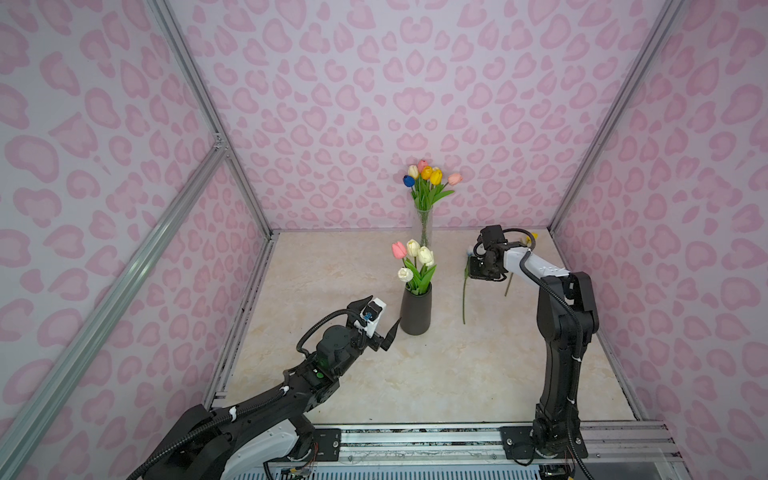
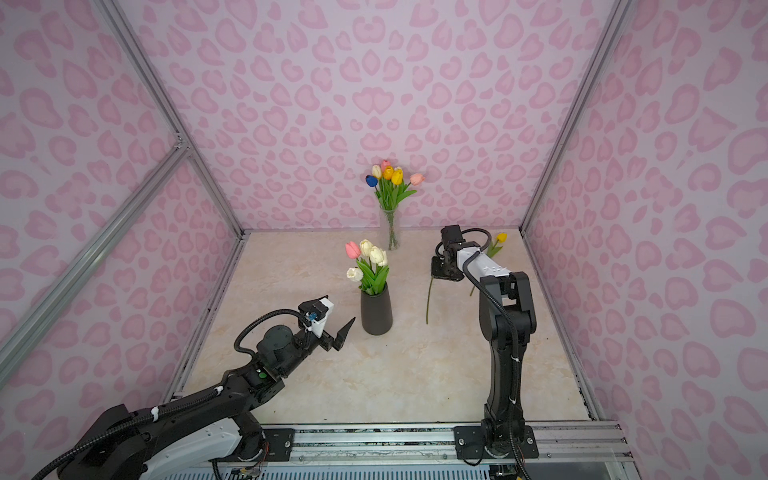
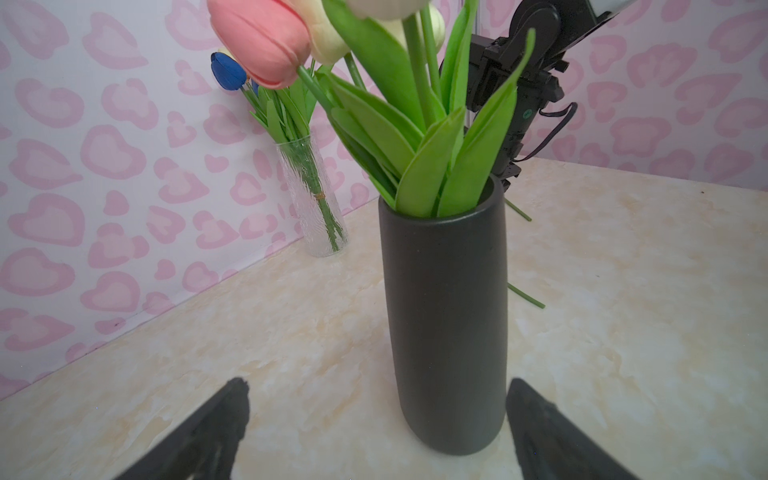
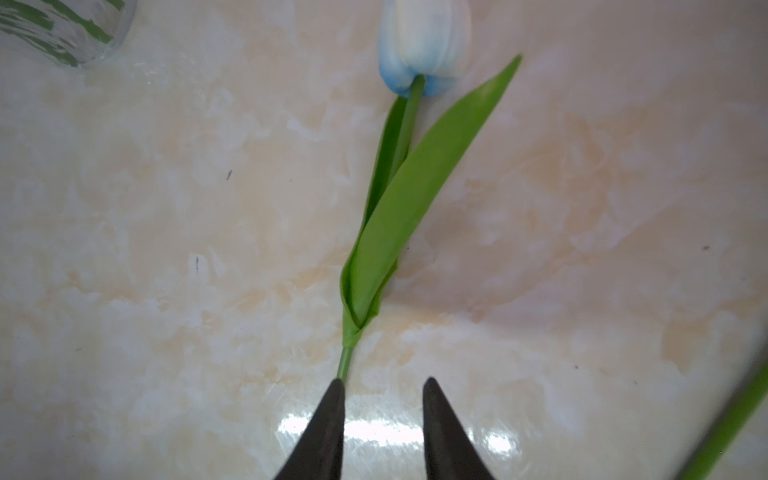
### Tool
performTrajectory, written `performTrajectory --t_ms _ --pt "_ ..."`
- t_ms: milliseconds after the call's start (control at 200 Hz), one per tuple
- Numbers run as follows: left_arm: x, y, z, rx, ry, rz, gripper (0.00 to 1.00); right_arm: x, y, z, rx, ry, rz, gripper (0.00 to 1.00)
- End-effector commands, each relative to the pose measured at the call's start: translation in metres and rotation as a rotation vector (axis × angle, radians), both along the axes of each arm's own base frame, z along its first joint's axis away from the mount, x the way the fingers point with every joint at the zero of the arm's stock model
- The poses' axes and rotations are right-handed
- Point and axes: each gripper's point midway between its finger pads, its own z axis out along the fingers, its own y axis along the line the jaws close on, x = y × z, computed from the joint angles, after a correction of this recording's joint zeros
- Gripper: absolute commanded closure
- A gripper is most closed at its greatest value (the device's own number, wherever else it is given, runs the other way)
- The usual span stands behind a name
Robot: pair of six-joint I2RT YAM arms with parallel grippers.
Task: Arrange the flowers into the vase
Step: 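Close the right gripper on the blue tulip stem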
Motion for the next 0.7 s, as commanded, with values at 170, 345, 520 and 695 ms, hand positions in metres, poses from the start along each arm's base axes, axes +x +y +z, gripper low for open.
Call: performTrajectory --t_ms 170,345,520,695 --pt "0.002 -0.001 0.006 -0.003 -0.018 0.003 0.03 -0.006 0.017 -0.011 -0.042 0.038 -0.023 0.63" --pt "0.002 -0.001 0.006 -0.002 -0.019 0.002 0.03 -0.007 0.018 -0.017 -0.091 0.052 -0.045 0.61" --pt "0.002 -0.001 0.006 0.0 -0.018 0.001 0.03 -0.009 0.024 -0.027 -0.078 0.06 -0.041 0.61" --pt "0.002 -0.001 0.006 0.0 -0.018 -0.001 0.03 -0.012 0.019 -0.035 -0.111 0.085 -0.055 0.68"
